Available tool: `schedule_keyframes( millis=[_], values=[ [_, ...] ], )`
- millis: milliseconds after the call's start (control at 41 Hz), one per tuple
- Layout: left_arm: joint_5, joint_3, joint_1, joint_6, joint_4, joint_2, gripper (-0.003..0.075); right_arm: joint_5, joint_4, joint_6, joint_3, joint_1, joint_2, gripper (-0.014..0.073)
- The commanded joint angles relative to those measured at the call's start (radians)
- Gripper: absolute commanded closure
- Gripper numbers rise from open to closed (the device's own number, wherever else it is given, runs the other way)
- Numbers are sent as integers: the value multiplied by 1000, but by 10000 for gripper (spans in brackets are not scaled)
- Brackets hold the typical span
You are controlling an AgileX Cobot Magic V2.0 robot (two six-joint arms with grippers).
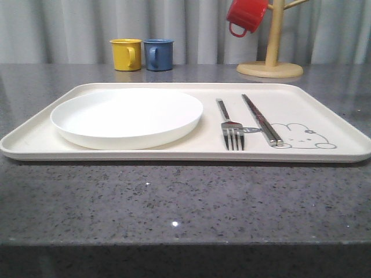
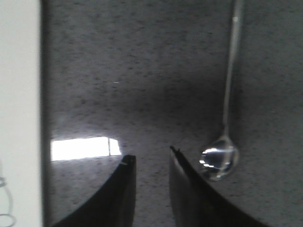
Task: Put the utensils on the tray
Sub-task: 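Grasp the steel spoon beside the tray with the right gripper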
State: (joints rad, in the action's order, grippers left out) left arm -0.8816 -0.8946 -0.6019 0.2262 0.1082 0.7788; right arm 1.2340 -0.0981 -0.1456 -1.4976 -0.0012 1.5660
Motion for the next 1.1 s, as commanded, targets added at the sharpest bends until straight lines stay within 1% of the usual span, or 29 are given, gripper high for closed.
schedule_keyframes(
  millis=[0, 146, 244, 512, 780, 976, 1024, 1073],
  values=[
    [66, -24, -8, -10, 16, -5, 332, 99, -5, 76, -28, -86, -15, 379],
    [66, -24, -8, -10, 16, -5, 332, 94, 1, 113, -28, -175, 23, 379],
    [66, -24, -8, -10, 16, -5, 332, 83, 1, 123, -28, -200, 52, 379],
    [73, -24, -8, -10, 16, -5, 332, 27, 2, 135, -28, -203, 134, 379],
    [73, -24, -8, -10, 16, -5, 332, -26, 51, 135, -28, -203, 199, 379],
    [73, -24, -8, -10, 16, -5, 332, -40, 57, 135, -28, -201, 228, 384],
    [73, -24, -8, -10, 16, -5, 332, -36, 57, 135, -28, -201, 230, 401],
    [73, -24, -8, -10, 16, -5, 332, -34, 57, 135, -28, -201, 231, 447]
  ],
)
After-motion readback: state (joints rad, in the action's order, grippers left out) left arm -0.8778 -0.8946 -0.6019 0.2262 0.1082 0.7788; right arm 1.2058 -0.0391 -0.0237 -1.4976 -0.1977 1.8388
